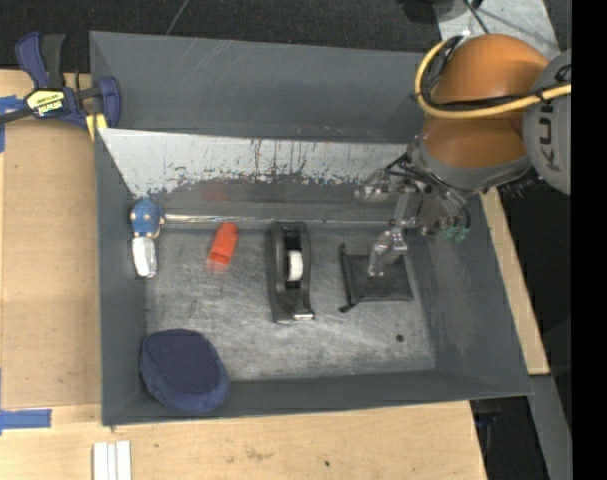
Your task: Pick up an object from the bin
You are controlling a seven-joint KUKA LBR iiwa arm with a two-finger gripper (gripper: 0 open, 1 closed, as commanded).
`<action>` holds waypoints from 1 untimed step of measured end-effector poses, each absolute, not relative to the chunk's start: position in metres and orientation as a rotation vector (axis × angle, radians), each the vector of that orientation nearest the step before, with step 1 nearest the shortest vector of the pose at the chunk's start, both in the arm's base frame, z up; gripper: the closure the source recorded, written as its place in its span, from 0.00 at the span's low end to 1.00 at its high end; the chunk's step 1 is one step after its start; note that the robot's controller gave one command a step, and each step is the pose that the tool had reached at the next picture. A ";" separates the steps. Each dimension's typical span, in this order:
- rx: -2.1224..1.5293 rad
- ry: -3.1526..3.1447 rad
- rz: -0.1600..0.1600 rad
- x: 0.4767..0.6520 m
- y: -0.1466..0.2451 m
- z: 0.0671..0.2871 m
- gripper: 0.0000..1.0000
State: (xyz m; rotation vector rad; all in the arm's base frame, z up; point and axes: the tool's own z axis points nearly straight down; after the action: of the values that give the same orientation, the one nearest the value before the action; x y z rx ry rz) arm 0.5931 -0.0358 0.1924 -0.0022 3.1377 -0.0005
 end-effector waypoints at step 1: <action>-0.212 3.126 0.001 0.602 -0.061 0.071 0.00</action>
Offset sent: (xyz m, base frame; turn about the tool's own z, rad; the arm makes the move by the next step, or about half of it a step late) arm 0.0066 -0.0246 -0.1224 -0.1370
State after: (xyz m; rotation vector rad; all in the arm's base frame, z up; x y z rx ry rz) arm 0.6024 -0.0611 0.0711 -0.2125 3.1262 0.0008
